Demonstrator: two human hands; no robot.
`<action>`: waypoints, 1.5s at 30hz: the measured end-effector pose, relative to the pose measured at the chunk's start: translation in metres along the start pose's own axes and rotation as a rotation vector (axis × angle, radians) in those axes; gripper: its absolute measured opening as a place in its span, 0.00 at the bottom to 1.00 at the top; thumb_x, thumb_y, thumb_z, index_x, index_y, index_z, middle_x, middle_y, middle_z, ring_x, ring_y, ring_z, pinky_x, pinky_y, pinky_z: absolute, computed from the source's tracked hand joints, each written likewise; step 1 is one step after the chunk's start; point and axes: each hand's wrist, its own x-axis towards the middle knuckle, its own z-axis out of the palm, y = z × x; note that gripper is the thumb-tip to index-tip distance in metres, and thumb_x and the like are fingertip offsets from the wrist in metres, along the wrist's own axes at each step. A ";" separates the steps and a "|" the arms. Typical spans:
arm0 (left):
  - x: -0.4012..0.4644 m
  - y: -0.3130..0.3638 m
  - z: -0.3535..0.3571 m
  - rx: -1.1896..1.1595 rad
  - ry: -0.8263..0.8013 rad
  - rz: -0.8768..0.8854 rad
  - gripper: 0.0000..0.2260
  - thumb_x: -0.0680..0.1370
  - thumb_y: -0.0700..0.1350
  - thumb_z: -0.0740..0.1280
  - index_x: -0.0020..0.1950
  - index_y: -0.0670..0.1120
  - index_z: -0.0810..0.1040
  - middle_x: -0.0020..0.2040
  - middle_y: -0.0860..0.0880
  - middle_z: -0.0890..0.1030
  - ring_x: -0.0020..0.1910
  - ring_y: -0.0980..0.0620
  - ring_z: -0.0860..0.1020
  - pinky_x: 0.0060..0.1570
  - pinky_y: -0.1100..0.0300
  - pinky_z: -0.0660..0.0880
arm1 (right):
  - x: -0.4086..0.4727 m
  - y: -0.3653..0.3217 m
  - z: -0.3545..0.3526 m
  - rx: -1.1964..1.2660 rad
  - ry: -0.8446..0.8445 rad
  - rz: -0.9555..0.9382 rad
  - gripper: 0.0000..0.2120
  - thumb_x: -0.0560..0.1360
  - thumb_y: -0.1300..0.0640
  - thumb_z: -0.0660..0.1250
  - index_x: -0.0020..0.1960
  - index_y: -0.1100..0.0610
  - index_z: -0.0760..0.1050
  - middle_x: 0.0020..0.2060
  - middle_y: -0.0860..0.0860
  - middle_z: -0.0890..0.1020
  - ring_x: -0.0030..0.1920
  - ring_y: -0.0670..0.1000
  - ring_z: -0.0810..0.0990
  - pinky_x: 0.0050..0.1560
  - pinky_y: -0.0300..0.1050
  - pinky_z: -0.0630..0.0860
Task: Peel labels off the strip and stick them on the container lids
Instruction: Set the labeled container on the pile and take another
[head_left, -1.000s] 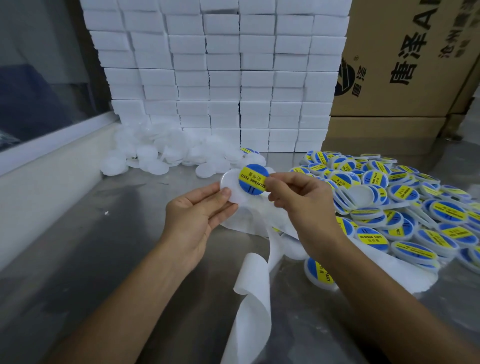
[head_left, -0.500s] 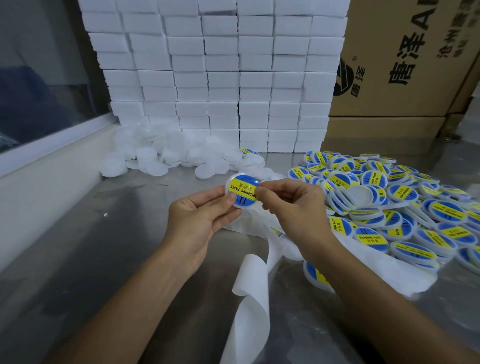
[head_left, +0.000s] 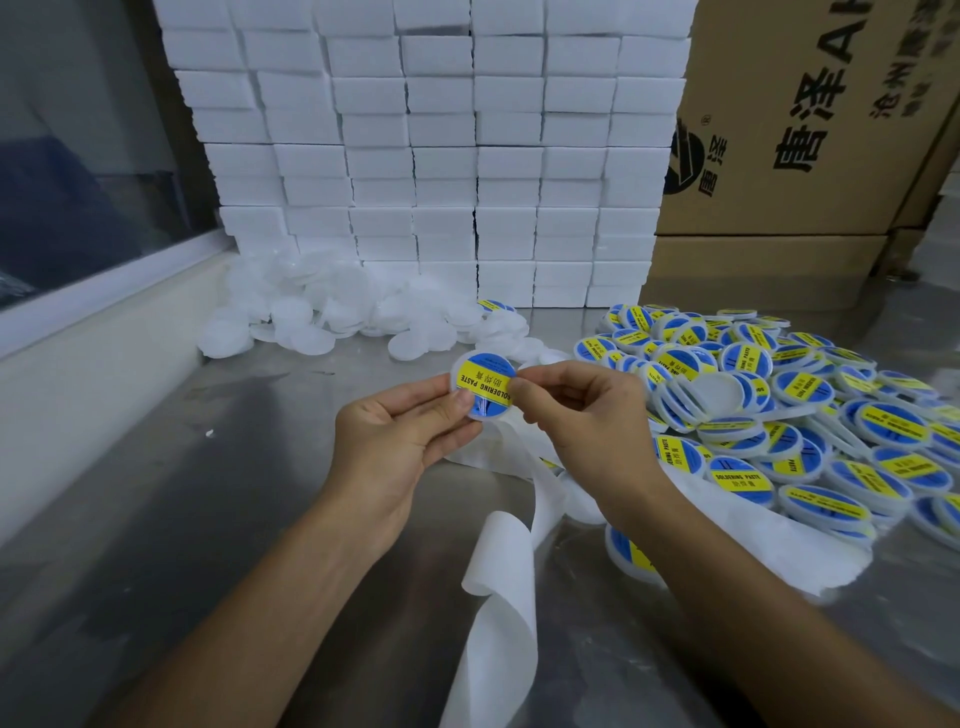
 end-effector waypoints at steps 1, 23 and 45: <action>0.000 0.000 0.000 0.008 0.000 0.007 0.17 0.64 0.40 0.74 0.52 0.37 0.82 0.46 0.40 0.86 0.47 0.46 0.85 0.42 0.61 0.81 | 0.000 0.000 0.000 -0.009 0.000 -0.007 0.04 0.72 0.64 0.73 0.42 0.56 0.83 0.35 0.47 0.85 0.32 0.41 0.81 0.37 0.32 0.77; -0.004 -0.003 0.004 0.045 -0.138 0.085 0.09 0.62 0.36 0.74 0.40 0.42 0.81 0.43 0.40 0.85 0.43 0.46 0.85 0.42 0.58 0.81 | 0.002 0.006 -0.004 -0.342 0.131 -0.190 0.10 0.71 0.50 0.76 0.48 0.53 0.81 0.26 0.45 0.78 0.27 0.43 0.75 0.32 0.35 0.72; -0.007 -0.005 0.009 -0.151 -0.375 -0.088 0.15 0.76 0.42 0.63 0.62 0.45 0.78 0.59 0.41 0.82 0.57 0.44 0.82 0.47 0.53 0.81 | -0.002 0.002 0.003 -0.035 -0.058 -0.114 0.13 0.71 0.57 0.75 0.55 0.55 0.79 0.37 0.51 0.85 0.36 0.49 0.84 0.38 0.43 0.80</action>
